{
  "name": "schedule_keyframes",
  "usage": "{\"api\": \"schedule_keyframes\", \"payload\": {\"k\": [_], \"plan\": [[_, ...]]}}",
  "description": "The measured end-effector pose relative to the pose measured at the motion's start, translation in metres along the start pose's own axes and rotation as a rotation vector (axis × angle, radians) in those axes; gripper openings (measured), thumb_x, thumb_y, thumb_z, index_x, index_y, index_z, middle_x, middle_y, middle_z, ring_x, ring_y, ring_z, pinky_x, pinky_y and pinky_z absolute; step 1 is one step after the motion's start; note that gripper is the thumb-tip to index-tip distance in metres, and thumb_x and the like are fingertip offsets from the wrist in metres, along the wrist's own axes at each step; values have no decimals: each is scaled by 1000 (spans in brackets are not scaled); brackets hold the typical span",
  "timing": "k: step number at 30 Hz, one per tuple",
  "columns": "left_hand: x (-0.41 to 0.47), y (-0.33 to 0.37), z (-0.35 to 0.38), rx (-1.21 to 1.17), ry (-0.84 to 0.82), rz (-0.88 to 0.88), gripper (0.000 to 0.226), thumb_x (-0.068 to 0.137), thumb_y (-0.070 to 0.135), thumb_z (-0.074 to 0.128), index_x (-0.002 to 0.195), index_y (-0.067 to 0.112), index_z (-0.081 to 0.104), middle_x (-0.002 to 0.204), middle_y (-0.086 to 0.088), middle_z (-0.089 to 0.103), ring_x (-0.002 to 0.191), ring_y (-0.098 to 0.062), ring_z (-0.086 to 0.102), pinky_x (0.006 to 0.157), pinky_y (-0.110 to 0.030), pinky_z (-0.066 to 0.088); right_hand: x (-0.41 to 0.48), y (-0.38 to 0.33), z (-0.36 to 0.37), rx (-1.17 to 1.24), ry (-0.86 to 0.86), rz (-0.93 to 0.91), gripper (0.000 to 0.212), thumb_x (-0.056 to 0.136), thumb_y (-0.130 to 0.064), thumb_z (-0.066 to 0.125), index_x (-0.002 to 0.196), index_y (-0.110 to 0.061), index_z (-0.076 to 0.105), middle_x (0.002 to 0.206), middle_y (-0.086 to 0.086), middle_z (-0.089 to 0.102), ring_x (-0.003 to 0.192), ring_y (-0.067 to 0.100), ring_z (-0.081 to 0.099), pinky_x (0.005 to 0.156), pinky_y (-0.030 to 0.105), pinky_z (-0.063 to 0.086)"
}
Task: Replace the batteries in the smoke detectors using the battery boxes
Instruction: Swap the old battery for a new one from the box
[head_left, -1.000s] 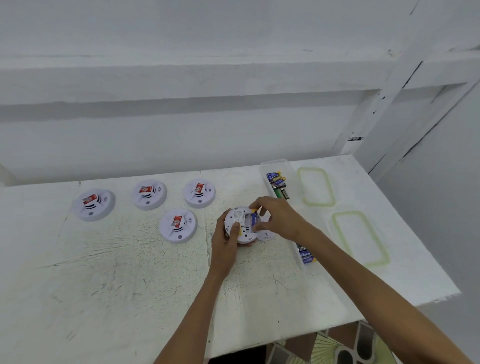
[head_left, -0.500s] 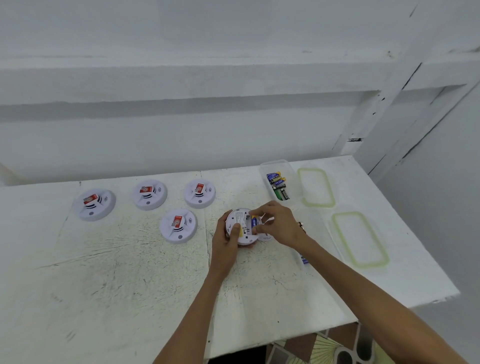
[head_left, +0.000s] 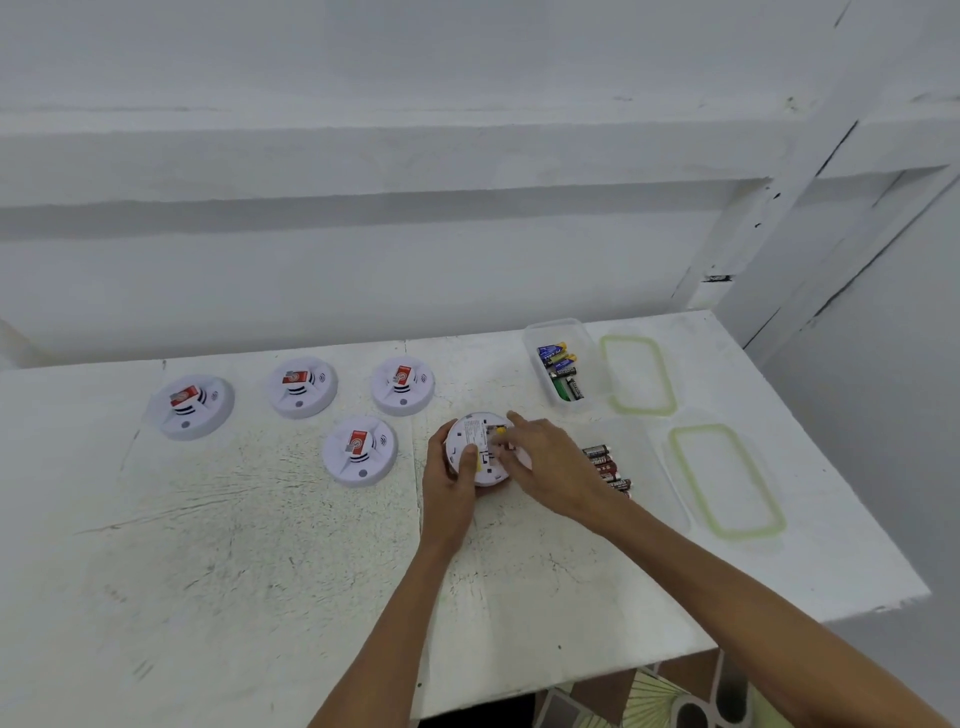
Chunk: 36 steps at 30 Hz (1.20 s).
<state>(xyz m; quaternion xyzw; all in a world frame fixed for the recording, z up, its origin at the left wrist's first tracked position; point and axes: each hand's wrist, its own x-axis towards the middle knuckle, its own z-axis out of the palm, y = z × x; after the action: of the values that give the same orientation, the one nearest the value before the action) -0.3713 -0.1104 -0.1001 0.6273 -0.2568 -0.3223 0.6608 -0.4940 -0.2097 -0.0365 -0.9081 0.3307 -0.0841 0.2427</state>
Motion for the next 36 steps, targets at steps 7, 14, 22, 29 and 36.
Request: {"api": "schedule_keyframes", "payload": {"k": [7,14,22,29,36], "plan": [[-3,3,1,-94,-34,-48,40,109,10,51,148,12,45,139,-7,61,113,-14,72,71,-40,66,60,45,-48,175,349,243,19,94,-8,56,101,-13,73,88,3,73,73,16,66,71,27,53],[-2,3,3,-113,-32,-70,41,108,12,53,148,15,46,140,-8,61,115,-18,71,72,-41,66,118,85,-52,-40,214,457,29,97,-7,51,121,4,63,116,22,66,106,35,62,86,44,54],[1,2,4,-132,-29,-115,41,108,14,54,148,19,48,139,-4,62,119,-25,70,77,-52,65,142,92,-39,-306,59,405,35,92,-1,56,127,-3,56,124,18,56,116,32,53,86,39,50],[1,4,4,-133,-37,-114,40,107,15,54,147,18,47,139,-6,62,117,-25,71,76,-54,65,132,99,-42,-418,23,378,35,92,3,54,126,-2,50,126,17,50,113,31,54,73,33,42],[0,6,3,-143,-31,-109,41,108,14,54,148,17,47,140,-6,61,117,-24,71,74,-48,66,117,87,-52,-25,256,322,23,104,-17,45,119,-13,62,74,11,62,62,23,53,59,31,43]]}}
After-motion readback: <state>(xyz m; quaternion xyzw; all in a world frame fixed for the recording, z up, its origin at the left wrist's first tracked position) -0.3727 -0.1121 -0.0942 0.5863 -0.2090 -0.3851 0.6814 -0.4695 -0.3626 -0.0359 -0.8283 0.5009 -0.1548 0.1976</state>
